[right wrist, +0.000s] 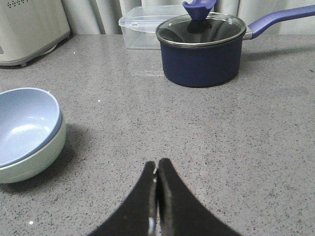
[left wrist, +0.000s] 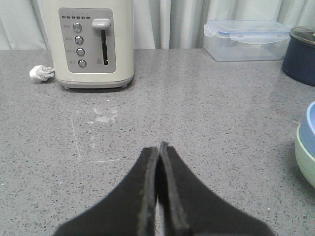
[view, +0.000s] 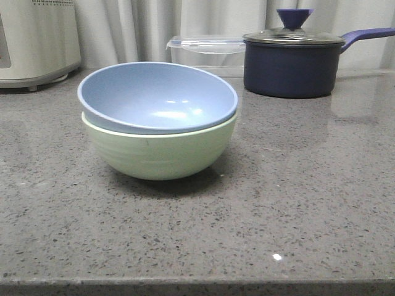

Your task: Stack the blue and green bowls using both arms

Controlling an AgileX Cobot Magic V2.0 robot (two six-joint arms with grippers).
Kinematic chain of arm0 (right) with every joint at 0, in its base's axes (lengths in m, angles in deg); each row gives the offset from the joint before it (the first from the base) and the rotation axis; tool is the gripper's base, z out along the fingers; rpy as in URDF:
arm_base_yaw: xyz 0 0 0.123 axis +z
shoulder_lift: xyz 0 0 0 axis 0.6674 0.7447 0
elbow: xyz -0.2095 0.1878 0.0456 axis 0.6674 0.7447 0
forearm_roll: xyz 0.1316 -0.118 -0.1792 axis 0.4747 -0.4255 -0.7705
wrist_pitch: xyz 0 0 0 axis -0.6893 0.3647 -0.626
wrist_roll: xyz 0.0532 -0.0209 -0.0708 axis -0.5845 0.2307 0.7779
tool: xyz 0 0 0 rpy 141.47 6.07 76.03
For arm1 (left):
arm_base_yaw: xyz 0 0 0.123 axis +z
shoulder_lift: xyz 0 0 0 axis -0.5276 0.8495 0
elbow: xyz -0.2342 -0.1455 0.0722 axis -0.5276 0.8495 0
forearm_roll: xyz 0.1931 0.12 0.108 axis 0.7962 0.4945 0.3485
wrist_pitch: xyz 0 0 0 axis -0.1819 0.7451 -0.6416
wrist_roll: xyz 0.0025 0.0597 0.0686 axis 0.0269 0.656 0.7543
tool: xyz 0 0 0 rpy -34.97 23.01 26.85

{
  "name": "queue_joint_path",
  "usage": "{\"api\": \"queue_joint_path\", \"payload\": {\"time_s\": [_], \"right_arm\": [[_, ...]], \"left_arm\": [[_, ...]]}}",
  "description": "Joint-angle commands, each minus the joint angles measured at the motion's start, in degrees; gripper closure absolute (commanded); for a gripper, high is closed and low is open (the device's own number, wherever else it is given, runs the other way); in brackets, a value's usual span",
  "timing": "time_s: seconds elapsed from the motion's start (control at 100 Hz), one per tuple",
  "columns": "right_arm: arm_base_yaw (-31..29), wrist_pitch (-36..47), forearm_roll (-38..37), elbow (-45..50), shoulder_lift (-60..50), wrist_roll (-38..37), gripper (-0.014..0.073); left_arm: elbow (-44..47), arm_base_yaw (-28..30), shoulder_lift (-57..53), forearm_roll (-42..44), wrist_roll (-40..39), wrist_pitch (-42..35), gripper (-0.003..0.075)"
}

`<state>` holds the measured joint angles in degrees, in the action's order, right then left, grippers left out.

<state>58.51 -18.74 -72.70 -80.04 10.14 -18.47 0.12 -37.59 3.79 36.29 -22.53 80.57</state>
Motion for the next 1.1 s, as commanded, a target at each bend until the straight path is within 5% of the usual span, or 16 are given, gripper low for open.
{"api": "queue_joint_path", "payload": {"time_s": [0.0, 0.51, 1.09], "right_arm": [[-0.4, 4.0, -0.3, -1.4, 0.5, 0.4, 0.0662], [-0.4, 4.0, -0.3, -1.4, 0.5, 0.4, 0.0662], [-0.4, 4.0, -0.3, -1.4, 0.5, 0.4, 0.0662]], "left_arm": [[-1.5, 0.2, 0.5, -0.2, -0.4, -4.9, 0.0741], [1.5, 0.2, 0.2, -0.2, -0.4, -6.3, 0.0741], [19.5, 2.0, -9.9, 2.5, -0.4, -24.2, 0.0741]]}}
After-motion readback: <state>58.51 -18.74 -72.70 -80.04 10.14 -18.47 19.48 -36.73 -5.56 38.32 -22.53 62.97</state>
